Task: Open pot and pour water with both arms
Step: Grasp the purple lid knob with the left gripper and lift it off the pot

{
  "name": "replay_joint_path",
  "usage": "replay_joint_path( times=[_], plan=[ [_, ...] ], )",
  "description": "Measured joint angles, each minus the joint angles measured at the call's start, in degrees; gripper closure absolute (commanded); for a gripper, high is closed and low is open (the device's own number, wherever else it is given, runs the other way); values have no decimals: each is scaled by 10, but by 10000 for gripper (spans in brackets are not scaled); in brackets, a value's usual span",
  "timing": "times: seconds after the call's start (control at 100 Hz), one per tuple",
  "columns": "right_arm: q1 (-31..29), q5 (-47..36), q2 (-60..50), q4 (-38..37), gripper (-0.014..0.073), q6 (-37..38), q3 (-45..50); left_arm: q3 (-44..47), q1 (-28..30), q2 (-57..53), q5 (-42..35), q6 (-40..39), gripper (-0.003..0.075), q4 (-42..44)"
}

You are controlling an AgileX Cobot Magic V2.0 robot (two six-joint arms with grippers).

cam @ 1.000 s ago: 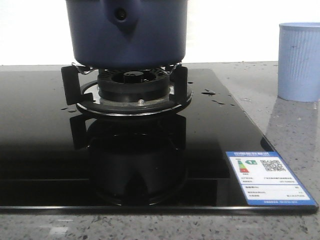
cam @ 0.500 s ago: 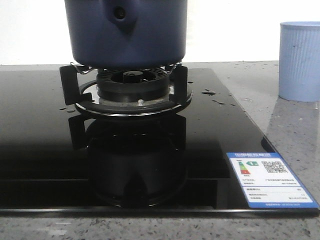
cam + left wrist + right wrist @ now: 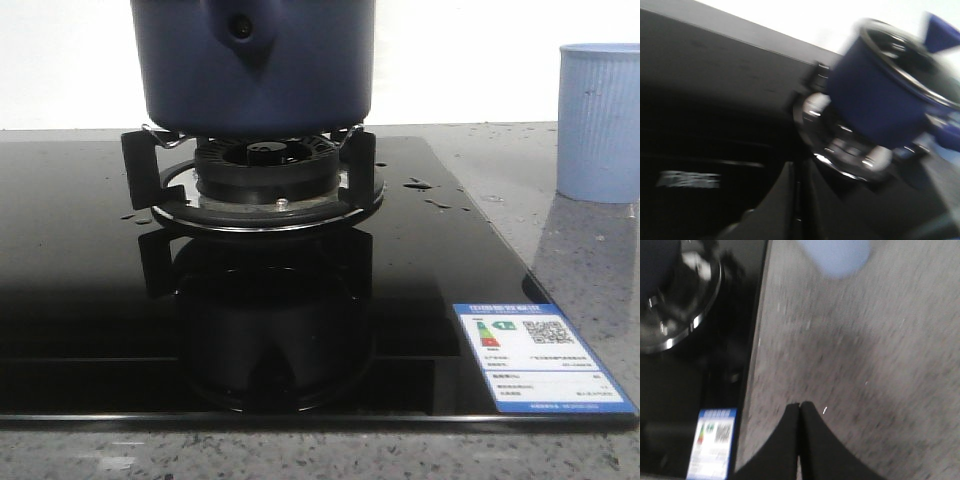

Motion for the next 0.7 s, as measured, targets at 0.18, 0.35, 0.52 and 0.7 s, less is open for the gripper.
replay_joint_path(
  times=[0.18, 0.35, 0.52, 0.7],
  plan=[
    [0, 56, 63, 174, 668, -163, -41, -16, -46, 110, 101, 274, 738, -241],
    [0, 24, 69, 305, 667, -373, -60, -43, -57, 207, 173, 477, 738, -369],
    [0, -44, 70, 328, 667, -432, -63, -105, -57, 285, 238, 611, 694, -386],
    [0, -69, 70, 331, 627, -447, -63, -183, -57, 344, 274, 706, 323, -387]
  ],
)
